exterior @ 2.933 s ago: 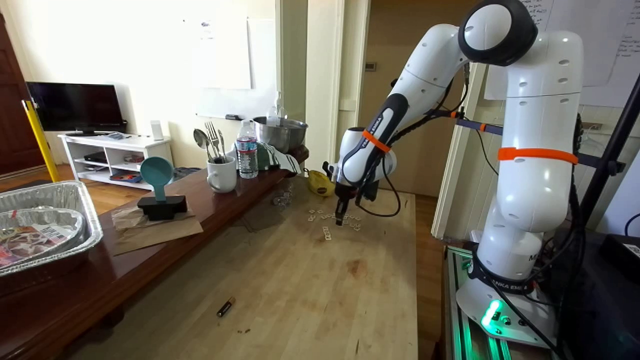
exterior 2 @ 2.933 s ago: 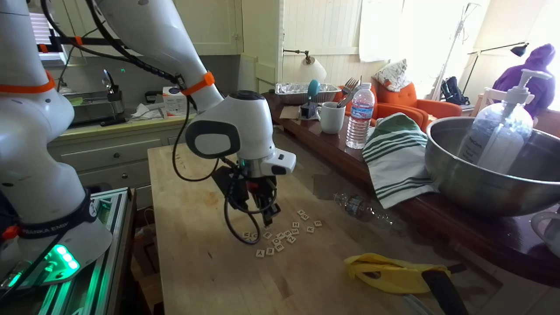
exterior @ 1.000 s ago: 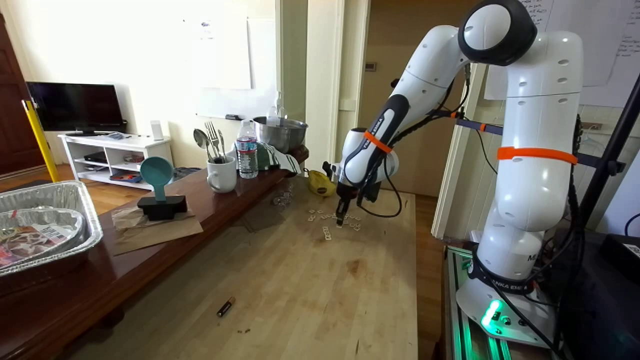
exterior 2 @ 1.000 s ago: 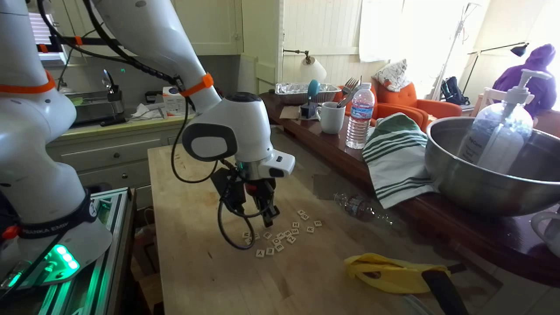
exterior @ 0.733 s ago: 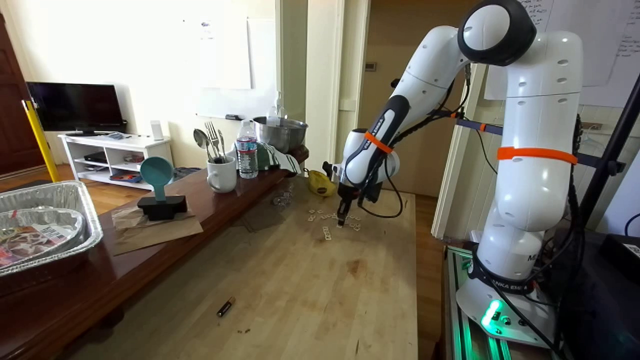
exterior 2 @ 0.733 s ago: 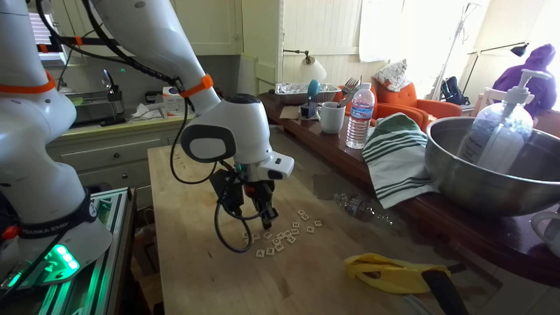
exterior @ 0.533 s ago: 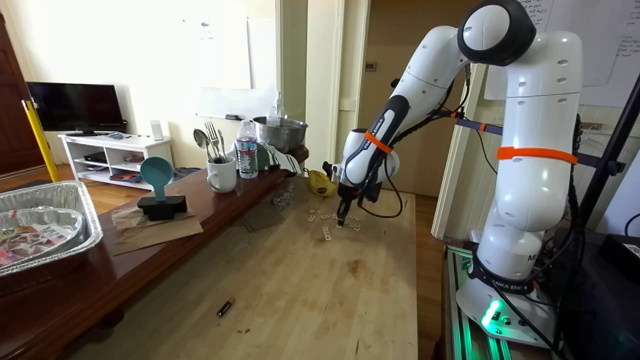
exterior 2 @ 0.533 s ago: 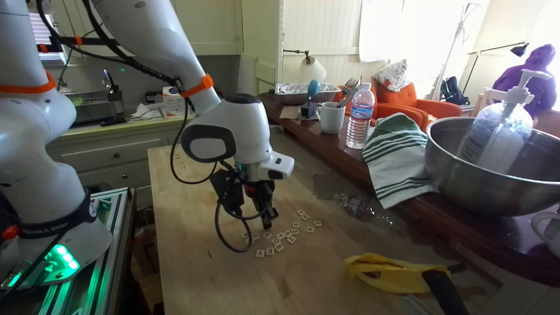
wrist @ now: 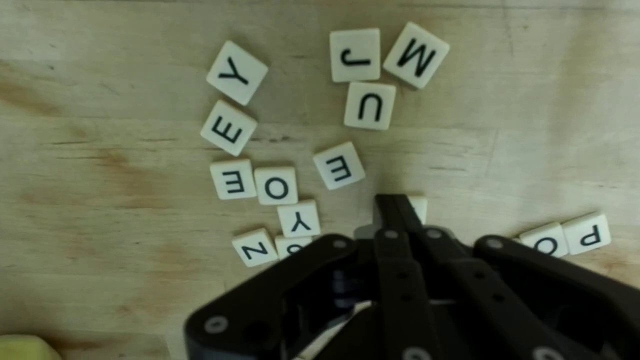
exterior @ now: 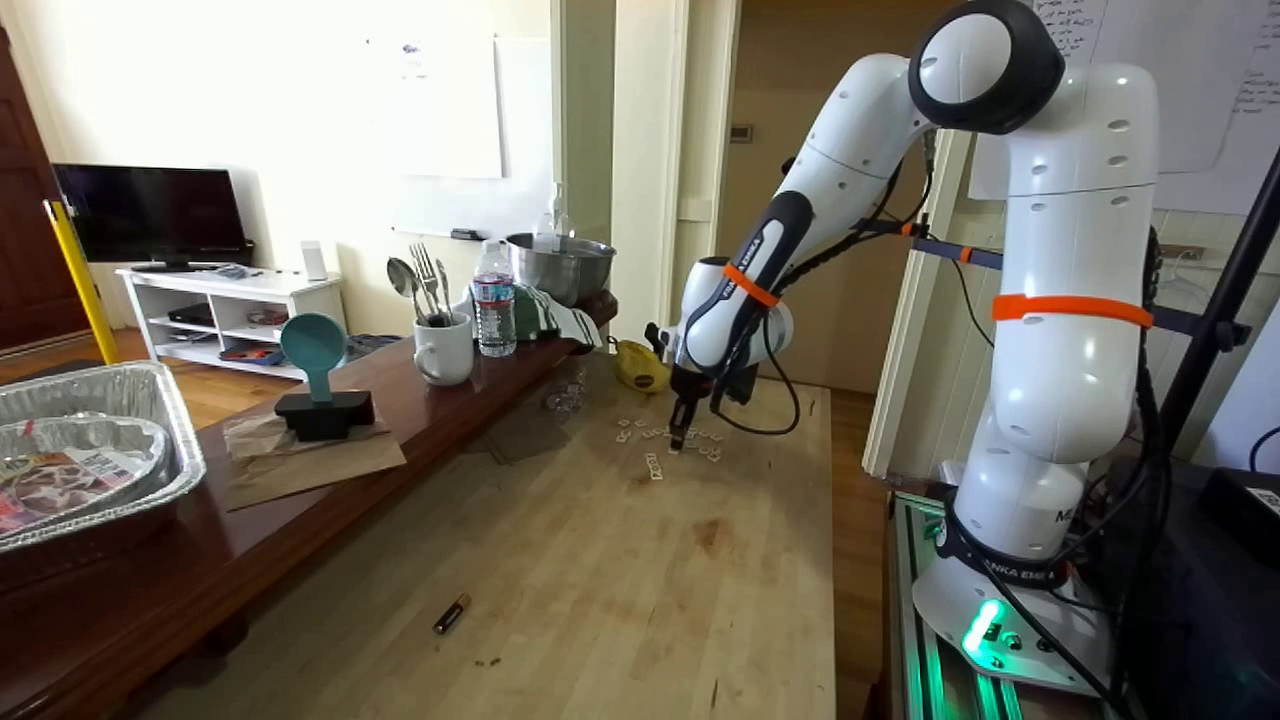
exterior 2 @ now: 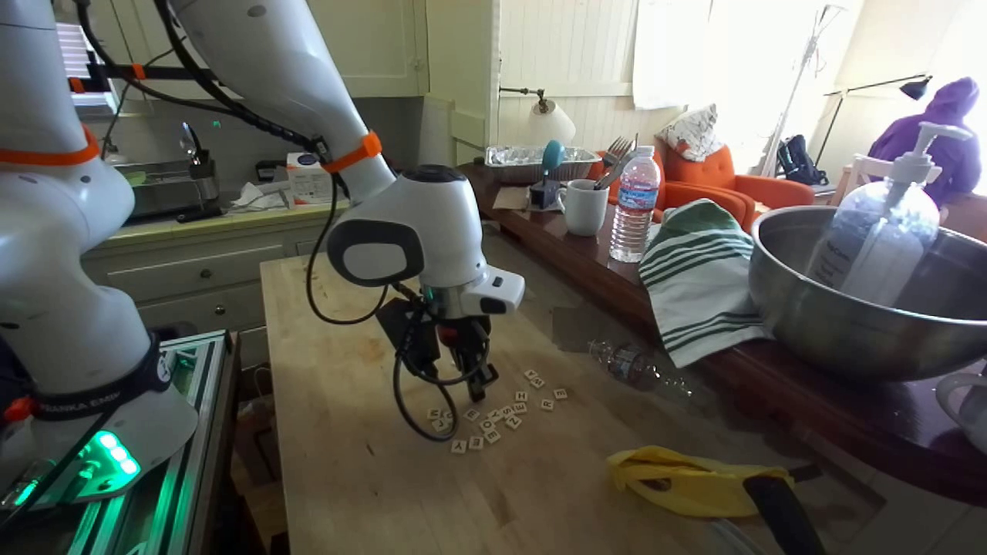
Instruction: Move the letter L and E to the pile of letters on the left to spell the word POOTLE
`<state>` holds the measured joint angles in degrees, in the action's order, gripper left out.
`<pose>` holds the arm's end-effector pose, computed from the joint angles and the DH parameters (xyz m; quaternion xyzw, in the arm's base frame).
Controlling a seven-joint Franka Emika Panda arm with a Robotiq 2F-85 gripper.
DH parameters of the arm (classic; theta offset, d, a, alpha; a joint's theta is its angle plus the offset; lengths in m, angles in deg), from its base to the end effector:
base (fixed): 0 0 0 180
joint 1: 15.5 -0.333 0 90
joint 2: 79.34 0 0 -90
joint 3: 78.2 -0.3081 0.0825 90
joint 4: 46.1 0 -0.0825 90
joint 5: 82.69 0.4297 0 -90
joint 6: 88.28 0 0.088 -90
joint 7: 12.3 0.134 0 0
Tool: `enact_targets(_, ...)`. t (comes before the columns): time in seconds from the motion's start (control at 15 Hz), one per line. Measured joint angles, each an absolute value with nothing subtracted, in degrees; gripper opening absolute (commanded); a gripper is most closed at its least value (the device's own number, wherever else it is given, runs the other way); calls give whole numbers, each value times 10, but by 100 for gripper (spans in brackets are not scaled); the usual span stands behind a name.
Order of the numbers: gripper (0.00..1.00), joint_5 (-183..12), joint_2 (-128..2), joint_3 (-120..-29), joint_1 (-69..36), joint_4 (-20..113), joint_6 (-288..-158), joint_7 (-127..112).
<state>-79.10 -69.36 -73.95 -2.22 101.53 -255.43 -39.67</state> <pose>0.4595 -0.1509 0.1389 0.9949 0.0568 0.0784 0.0290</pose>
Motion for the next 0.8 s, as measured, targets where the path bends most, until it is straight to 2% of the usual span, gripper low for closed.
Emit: enact_targets(0.8,0,-790,-677,-760,1,992,-2554,-433)
